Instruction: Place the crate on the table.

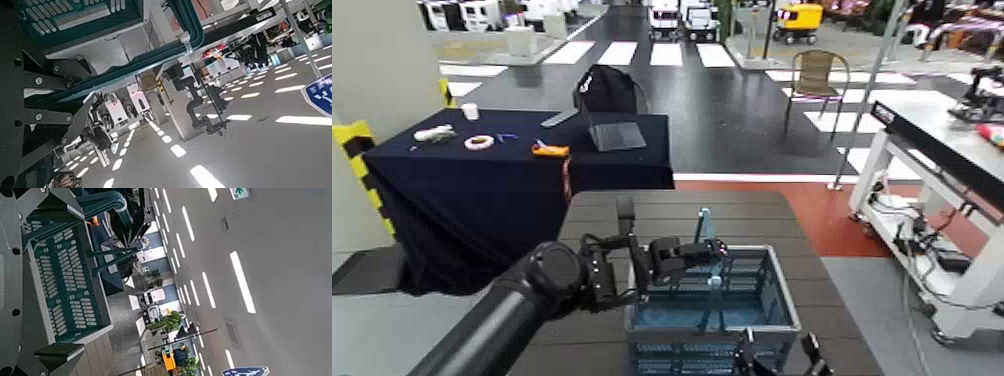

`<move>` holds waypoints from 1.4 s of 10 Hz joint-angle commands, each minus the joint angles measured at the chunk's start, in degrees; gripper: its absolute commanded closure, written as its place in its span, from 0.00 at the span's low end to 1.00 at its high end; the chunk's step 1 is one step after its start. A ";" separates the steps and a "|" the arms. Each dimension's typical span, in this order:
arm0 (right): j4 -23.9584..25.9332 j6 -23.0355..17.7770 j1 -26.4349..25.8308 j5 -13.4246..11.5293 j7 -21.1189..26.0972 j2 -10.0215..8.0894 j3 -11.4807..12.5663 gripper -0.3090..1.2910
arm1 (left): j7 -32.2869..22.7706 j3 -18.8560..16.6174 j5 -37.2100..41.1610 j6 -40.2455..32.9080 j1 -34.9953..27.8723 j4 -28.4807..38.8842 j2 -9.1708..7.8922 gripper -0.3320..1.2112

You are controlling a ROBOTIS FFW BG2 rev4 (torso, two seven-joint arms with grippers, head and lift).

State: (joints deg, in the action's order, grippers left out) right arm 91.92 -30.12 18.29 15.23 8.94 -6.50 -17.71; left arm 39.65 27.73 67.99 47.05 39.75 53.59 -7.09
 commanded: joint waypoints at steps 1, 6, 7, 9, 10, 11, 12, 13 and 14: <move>-0.08 -0.11 -0.19 0.07 -0.07 -0.09 -0.31 0.28 | 1.93 1.89 0.57 -2.85 0.77 -2.26 0.41 0.99; -0.16 -0.64 -0.19 0.15 -0.07 -0.09 -0.40 0.28 | 4.39 4.18 0.57 -4.78 0.77 -4.45 0.59 0.96; -0.25 -0.82 -0.28 0.15 0.02 -0.09 -0.40 0.28 | 4.65 4.44 0.57 -5.13 0.68 -4.72 0.59 0.95; -0.25 -0.82 -0.28 0.15 -0.07 -0.09 -0.40 0.28 | 4.83 4.44 0.57 -5.83 0.60 -5.07 0.50 0.89; -0.34 -0.91 -0.28 0.24 0.02 -0.09 -0.40 0.28 | 4.92 4.53 0.57 -6.19 0.51 -5.33 0.50 0.87; -0.25 -0.91 -0.28 0.24 0.02 -0.09 -0.40 0.28 | 4.83 4.62 0.57 -6.62 0.42 -5.60 0.50 0.87; -0.34 -0.91 -0.36 0.24 -0.07 -0.18 -0.40 0.28 | 4.92 4.79 0.57 -6.80 0.33 -5.77 0.41 0.87; -0.34 -0.99 -0.36 0.24 -0.07 -0.18 -0.40 0.28 | 4.92 5.14 0.57 -6.80 0.42 -5.77 0.41 0.82; -0.34 -0.99 -0.36 0.24 -0.07 -0.18 -0.40 0.28 | 4.92 5.50 0.57 -6.80 0.33 -5.86 0.41 0.78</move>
State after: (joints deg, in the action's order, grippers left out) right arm 91.58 -31.09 17.93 15.47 8.89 -6.67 -18.10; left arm 44.57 33.07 68.55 40.25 40.08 47.79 -6.67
